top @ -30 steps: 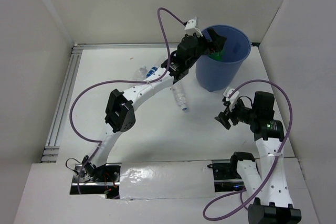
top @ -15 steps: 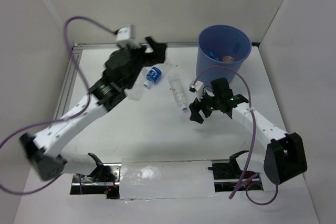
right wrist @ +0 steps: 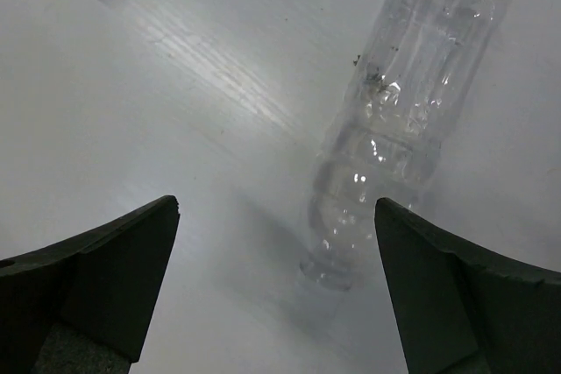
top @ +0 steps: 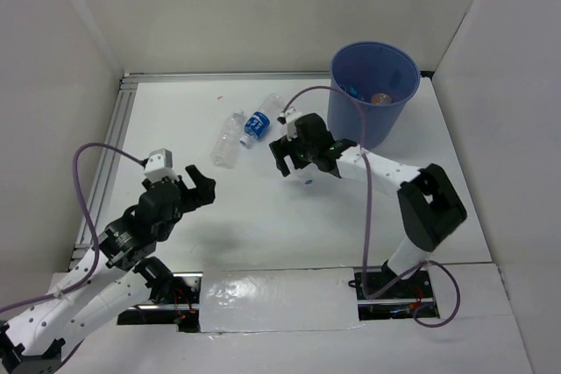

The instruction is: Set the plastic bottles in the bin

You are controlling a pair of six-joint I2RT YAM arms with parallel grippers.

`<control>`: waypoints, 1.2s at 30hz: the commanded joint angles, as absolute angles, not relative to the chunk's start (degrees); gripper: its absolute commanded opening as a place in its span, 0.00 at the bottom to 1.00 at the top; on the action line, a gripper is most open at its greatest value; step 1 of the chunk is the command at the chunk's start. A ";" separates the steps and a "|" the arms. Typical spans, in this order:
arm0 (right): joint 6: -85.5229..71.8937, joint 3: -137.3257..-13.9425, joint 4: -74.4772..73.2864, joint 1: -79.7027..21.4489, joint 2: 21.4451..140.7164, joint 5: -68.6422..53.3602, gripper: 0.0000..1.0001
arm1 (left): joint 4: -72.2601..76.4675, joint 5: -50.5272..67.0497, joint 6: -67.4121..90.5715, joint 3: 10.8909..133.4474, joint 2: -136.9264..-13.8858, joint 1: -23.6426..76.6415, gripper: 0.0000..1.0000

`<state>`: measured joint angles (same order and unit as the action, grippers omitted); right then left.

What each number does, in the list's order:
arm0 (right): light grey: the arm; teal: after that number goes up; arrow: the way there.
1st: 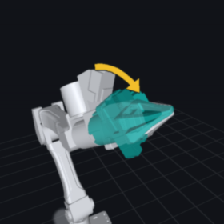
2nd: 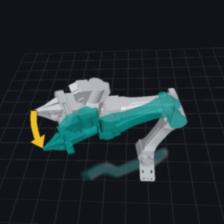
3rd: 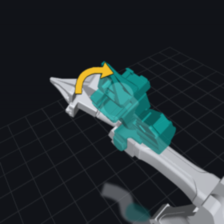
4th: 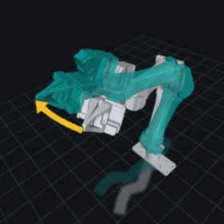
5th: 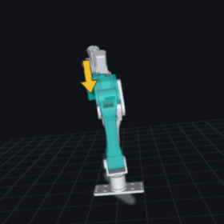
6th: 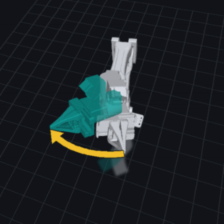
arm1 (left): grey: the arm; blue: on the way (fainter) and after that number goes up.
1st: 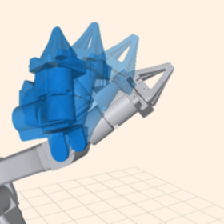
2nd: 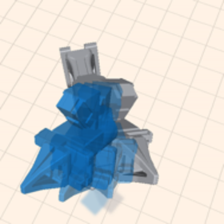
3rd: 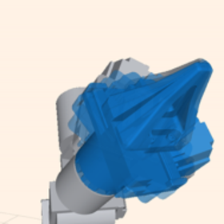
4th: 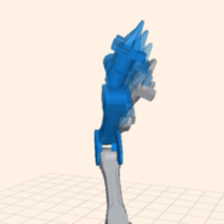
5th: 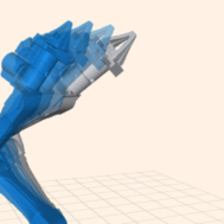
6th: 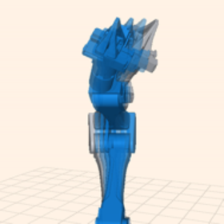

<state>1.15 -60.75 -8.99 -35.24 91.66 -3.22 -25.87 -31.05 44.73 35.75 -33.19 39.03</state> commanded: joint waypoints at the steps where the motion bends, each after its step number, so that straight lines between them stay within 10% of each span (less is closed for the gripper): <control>1: -3.51 -66.51 -5.53 -35.77 98.68 5.18 0.99 | -29.70 -32.70 49.04 36.04 -30.59 39.20 1.00; 14: -2.64 -71.98 -9.31 -32.97 110.82 8.36 0.87 | -24.98 -33.84 42.11 35.34 -36.47 39.20 1.00; 21: 5.17 -70.57 -10.89 -32.96 105.48 -5.60 0.21 | -7.84 -32.18 27.88 37.34 -47.60 34.48 1.00; 28: 15.91 -82.34 -23.11 -29.71 88.44 -29.08 0.18 | -1.67 -19.61 19.43 47.80 -66.24 22.34 1.00; 36: 6.25 -93.60 -16.70 -20.75 83.23 -12.87 0.17 | -0.53 -11.35 15.29 57.38 -84.01 18.19 1.00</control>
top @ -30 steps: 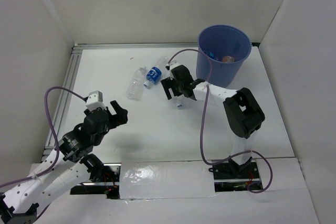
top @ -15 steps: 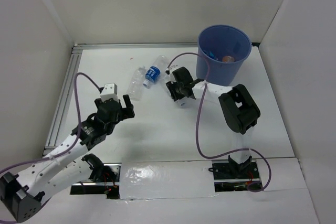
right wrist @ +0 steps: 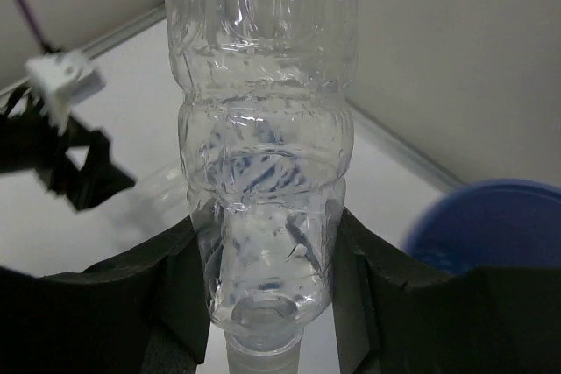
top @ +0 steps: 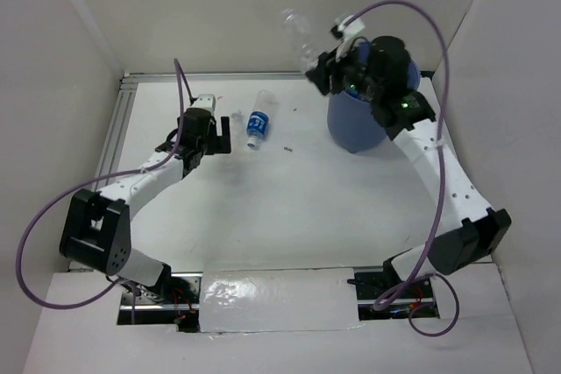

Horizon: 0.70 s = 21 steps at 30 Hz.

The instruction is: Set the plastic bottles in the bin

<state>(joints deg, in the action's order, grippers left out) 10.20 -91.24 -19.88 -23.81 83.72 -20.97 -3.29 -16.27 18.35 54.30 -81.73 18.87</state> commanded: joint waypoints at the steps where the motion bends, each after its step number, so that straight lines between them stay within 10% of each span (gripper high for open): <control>1: 6.24 -94.30 -16.18 -17.96 83.23 -11.27 0.17 | -0.53 -10.82 15.29 58.00 -86.20 18.19 1.00; 6: 7.38 -94.83 -16.69 -9.07 84.98 -12.45 0.22 | 0.62 -7.21 15.91 59.77 -90.43 18.19 1.00; 11: 8.00 -95.97 -20.56 -0.37 88.50 -21.17 0.95 | -0.07 -7.82 17.93 64.33 -95.35 18.19 1.00; 21: 6.33 -89.74 -22.68 3.43 83.06 -27.68 1.00 | -6.84 -14.93 22.24 77.32 -107.90 19.77 1.00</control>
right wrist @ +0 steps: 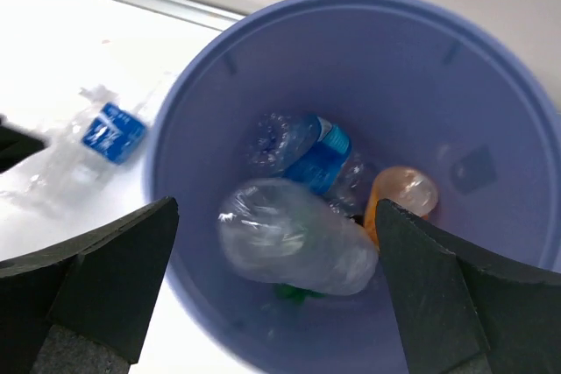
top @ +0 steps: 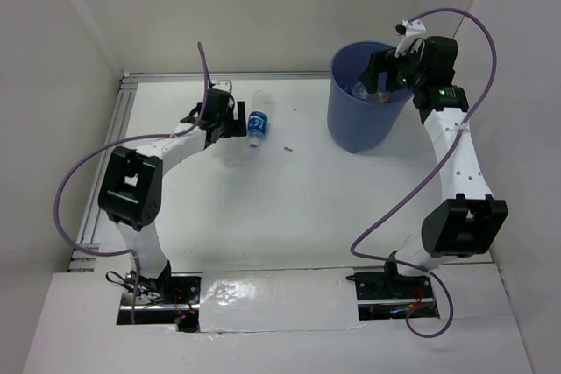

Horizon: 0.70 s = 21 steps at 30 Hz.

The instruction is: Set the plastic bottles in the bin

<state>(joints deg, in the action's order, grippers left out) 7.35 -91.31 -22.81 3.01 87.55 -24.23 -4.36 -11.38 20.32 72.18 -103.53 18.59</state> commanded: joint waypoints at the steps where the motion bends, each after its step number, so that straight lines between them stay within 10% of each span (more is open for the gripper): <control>1: 6.33 -89.13 -22.68 3.95 81.84 -27.69 1.00 | -10.34 -16.86 23.11 78.47 -109.32 20.38 1.00; 5: 6.33 -87.01 -23.29 5.19 78.85 -29.79 1.00 | -11.26 -18.28 25.40 77.79 -111.45 20.39 0.93; 16: 5.80 -79.20 -23.82 9.40 73.66 -34.62 0.90 | -8.79 -16.17 23.30 73.13 -99.69 22.06 0.16; 19: 6.33 -74.38 -23.12 11.59 70.76 -36.12 0.31 | -8.97 -18.45 23.29 74.52 -90.31 26.87 0.14; 21: 9.03 -71.64 -22.59 12.13 68.21 -38.39 0.17 | -6.86 -18.46 22.76 75.84 -86.50 29.87 0.14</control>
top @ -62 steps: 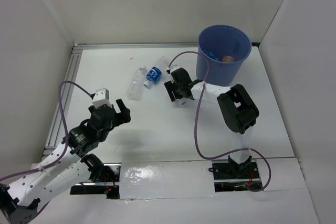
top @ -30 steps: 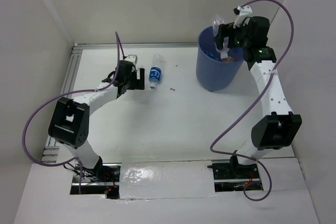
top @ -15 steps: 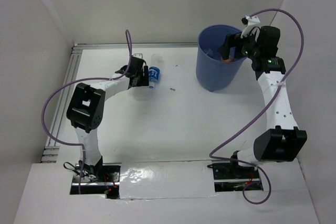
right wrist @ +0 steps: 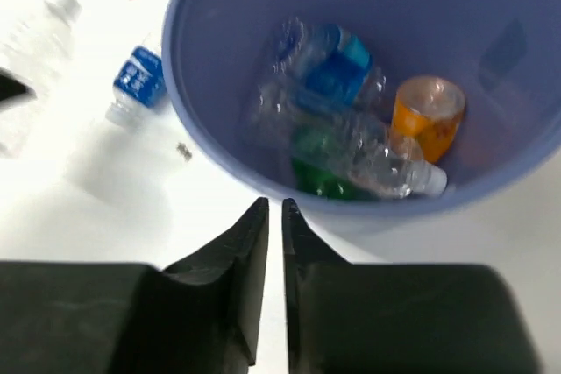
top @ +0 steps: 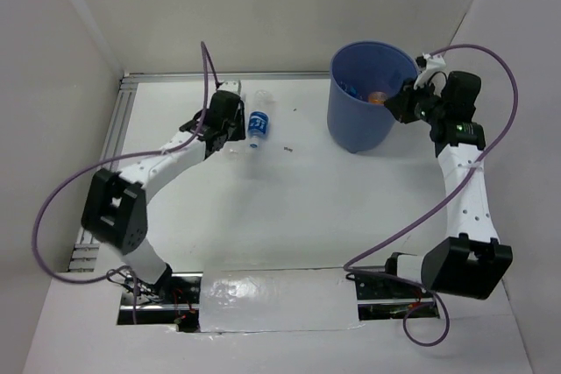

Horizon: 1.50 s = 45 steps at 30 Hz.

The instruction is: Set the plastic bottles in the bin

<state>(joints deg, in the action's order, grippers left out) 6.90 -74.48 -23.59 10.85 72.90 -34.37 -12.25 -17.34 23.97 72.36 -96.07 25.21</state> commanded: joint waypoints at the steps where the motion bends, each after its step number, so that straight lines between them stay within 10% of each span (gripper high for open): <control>1: 10.10 -69.28 -22.59 12.65 67.51 -39.02 0.14 | -6.16 -18.46 22.76 77.15 -85.35 31.19 0.14; 8: 23.01 -61.45 -27.94 15.64 61.62 -49.56 0.09 | 10.32 -8.18 26.88 90.95 -90.60 39.54 0.14; 14: 28.64 -57.93 -35.32 16.17 59.77 -52.90 0.46 | 18.80 -7.37 28.56 115.63 -112.44 45.17 0.15; 20: 32.60 -54.67 -40.86 16.79 55.37 -53.44 0.50 | 21.10 -12.92 27.96 138.49 -131.18 47.11 0.35; 22: 33.22 -54.14 -40.87 16.79 54.67 -53.44 0.54 | 19.26 -14.41 27.95 142.29 -133.32 47.11 0.65; 26: 33.22 -53.53 -40.25 16.79 53.96 -52.82 0.73 | 19.25 -13.89 27.95 137.47 -132.63 47.11 1.00; 36: 30.17 -51.86 -29.81 9.25 57.47 -53.82 0.80 | 21.01 -12.37 20.75 128.45 -112.75 45.97 1.00; 45: 14.95 -63.18 -18.38 -21.69 76.42 -24.37 0.73 | 7.41 -28.90 22.05 64.82 -64.38 41.14 1.00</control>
<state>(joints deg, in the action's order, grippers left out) 21.89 -56.97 -26.13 -18.00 71.05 -35.79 14.57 -20.47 21.21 78.98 -74.00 43.24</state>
